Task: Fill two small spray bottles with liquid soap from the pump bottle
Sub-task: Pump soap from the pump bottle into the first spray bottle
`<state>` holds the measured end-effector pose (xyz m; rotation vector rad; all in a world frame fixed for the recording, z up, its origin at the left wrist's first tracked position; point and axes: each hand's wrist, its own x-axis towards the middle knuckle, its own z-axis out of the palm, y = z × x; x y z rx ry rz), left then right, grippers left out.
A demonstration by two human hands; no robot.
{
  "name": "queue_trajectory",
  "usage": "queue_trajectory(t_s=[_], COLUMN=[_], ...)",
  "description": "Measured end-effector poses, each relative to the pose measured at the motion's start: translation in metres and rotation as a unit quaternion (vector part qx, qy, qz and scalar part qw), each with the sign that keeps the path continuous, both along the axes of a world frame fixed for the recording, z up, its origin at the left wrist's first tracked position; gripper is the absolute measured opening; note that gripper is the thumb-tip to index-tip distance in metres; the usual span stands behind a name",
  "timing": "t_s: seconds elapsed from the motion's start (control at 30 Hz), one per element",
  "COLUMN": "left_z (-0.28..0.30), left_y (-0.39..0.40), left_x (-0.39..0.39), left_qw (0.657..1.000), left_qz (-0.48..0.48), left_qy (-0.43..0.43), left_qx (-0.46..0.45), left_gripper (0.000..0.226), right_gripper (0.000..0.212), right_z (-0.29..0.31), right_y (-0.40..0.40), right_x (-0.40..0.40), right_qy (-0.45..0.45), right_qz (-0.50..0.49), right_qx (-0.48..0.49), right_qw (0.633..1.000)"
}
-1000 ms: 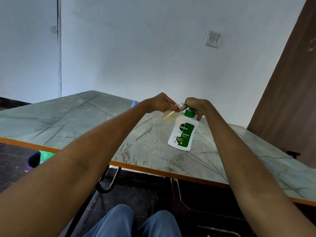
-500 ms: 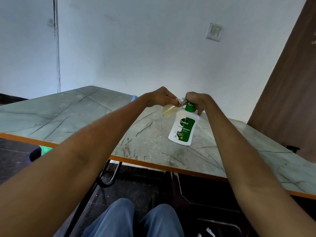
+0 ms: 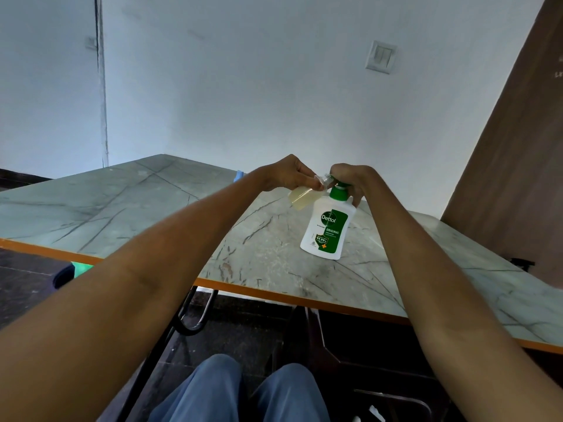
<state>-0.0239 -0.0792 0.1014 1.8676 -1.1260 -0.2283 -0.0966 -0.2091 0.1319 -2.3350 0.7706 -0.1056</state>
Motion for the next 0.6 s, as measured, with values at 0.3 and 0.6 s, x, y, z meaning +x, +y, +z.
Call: queue_trajectory(t_s=[0.3,0.6], left_z=[-0.0027,-0.0009], left_y=[0.0015,0.0004], left_x=[-0.0006,-0.0023], left_qw=[1.0,1.0], left_qz=[0.012,0.008], left_qy=[0.016,0.013], left_qx=[-0.016,-0.012], left_gripper=[0.034,0.033], right_gripper=[0.021,0.024], right_z=[0.0038,0.0016], right_y=[0.0037,0.0018], right_x=[-0.001,0.0007], right_qy=[-0.005,0.005], right_qz=[-0.007,-0.003], right_qx=[0.01,-0.012], right_qw=[1.0,1.0])
